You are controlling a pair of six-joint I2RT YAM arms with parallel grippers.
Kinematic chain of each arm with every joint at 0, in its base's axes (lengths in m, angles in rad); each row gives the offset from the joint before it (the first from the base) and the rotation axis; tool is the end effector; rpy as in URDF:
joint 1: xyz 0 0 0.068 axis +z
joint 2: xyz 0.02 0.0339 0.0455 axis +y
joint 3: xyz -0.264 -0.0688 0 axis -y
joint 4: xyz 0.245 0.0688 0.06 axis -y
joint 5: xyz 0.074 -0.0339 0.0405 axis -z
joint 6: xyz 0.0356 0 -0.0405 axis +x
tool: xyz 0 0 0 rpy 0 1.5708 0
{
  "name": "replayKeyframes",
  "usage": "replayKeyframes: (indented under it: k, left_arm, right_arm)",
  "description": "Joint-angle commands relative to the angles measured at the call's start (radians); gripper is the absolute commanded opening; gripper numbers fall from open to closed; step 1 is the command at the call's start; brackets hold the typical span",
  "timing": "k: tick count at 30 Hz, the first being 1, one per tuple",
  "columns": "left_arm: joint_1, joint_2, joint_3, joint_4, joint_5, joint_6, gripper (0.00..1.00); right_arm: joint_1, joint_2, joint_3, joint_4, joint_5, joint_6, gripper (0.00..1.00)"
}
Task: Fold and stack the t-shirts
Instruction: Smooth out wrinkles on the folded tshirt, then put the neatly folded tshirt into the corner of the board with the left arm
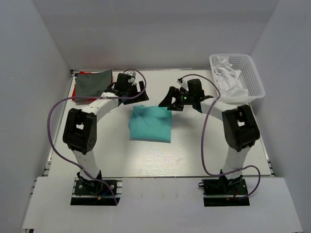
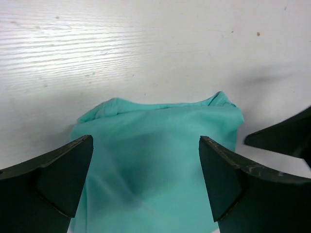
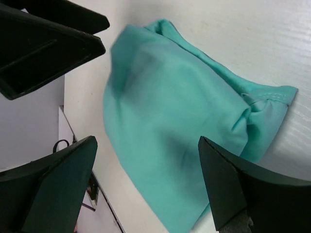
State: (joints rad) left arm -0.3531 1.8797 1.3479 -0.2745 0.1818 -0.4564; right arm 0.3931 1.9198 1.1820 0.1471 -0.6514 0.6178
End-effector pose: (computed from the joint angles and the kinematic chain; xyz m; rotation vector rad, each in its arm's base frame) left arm 0.3893 -0.1503 0.2138 -0.0367 2.4440 -0.5914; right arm 0.3768 0.1796 0.1842 -0.1520 2.3035 1.2582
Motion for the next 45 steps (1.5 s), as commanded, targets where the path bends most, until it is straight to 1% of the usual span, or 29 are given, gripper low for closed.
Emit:
replayKeyframes:
  k: [1,4,8,10,11,12,13,16,17,18,19,21,22,23,26,30,33,35,38,39,40,41,43,45]
  left_arm:
    - [0.006,-0.148,0.011,-0.129,-0.099,0.035,1.0]
    - [0.006,-0.214,-0.079,-0.176,-0.123,0.047,1.0]
    - [0.006,-0.258,-0.203,-0.161,-0.098,0.047,1.0]
    - [0.006,-0.258,-0.243,-0.152,-0.097,0.047,0.95]
    - [-0.003,-0.258,-0.243,-0.138,-0.111,0.047,0.93]
    - [-0.012,-0.258,-0.254,-0.138,-0.122,0.047,0.93]
    - [-0.012,-0.242,-0.254,-0.138,-0.122,0.047,0.91]
    - [-0.021,-0.185,-0.236,-0.138,-0.131,0.058,0.87]
    - [-0.021,-0.168,-0.236,-0.149,-0.131,0.058,0.83]
    - [-0.021,-0.153,-0.236,-0.149,-0.131,0.058,0.76]
    - [-0.021,-0.125,-0.225,-0.161,-0.142,0.058,0.76]
    - [-0.021,-0.102,-0.225,-0.17,-0.133,0.068,0.68]
    - [-0.021,-0.091,-0.225,-0.17,-0.113,0.08,0.67]
    - [-0.021,-0.091,-0.237,-0.161,-0.093,0.081,0.65]
    - [-0.021,-0.091,-0.268,-0.134,-0.053,0.091,0.65]
    - [-0.03,-0.042,-0.28,-0.124,-0.032,0.091,0.65]
    - [-0.041,-0.005,-0.271,-0.124,-0.019,0.082,0.56]
    - [-0.064,0.007,-0.259,-0.124,-0.01,0.082,0.47]
    - [-0.089,0.016,-0.245,-0.143,-0.066,0.093,0.38]
    - [-0.089,0.027,-0.233,-0.153,-0.091,0.093,0.34]
    - [-0.099,0.027,-0.222,-0.175,-0.132,0.102,0.2]
    - [-0.099,0.027,-0.222,-0.187,-0.162,0.102,0.0]
    - [-0.099,0.027,-0.184,-0.212,-0.206,0.097,0.0]
    - [-0.081,0.016,-0.127,-0.222,-0.206,0.128,0.0]
  right_arm:
    - [-0.011,-0.149,0.048,-0.063,0.079,-0.064,0.9]
    - [-0.011,-0.237,0.015,-0.098,0.111,-0.079,0.9]
    - [-0.011,-0.332,-0.054,-0.124,0.136,-0.098,0.9]
    - [-0.013,-0.376,-0.076,-0.145,0.144,-0.107,0.9]
    - [-0.013,-0.386,-0.094,-0.146,0.145,-0.112,0.9]
    - [-0.016,-0.402,-0.099,-0.146,0.145,-0.118,0.9]
    - [-0.017,-0.415,-0.101,-0.188,0.148,-0.119,0.9]
    - [-0.016,-0.435,-0.105,-0.211,0.157,-0.135,0.9]
    - [-0.016,-0.436,-0.107,-0.218,0.159,-0.139,0.9]
    - [-0.017,-0.438,-0.107,-0.222,0.168,-0.153,0.9]
    - [-0.016,-0.438,-0.107,-0.247,0.176,-0.156,0.9]
    - [-0.019,-0.439,-0.11,-0.257,0.188,-0.162,0.9]
    - [-0.019,-0.439,-0.111,-0.262,0.19,-0.162,0.9]
    - [-0.02,-0.443,-0.116,-0.265,0.196,-0.164,0.9]
    - [-0.019,-0.449,-0.125,-0.264,0.205,-0.168,0.9]
    - [-0.023,-0.449,-0.131,-0.27,0.21,-0.17,0.9]
    - [-0.026,-0.462,-0.143,-0.271,0.226,-0.168,0.9]
    - [-0.028,-0.475,-0.15,-0.273,0.245,-0.17,0.9]
    - [-0.034,-0.493,-0.17,-0.271,0.277,-0.176,0.9]
    - [-0.034,-0.496,-0.174,-0.274,0.3,-0.176,0.9]
    - [-0.037,-0.502,-0.189,-0.271,0.32,-0.174,0.9]
    - [-0.036,-0.513,-0.194,-0.271,0.328,-0.173,0.9]
    - [-0.037,-0.519,-0.203,-0.268,0.344,-0.179,0.9]
    - [-0.042,-0.541,-0.209,-0.271,0.364,-0.181,0.9]
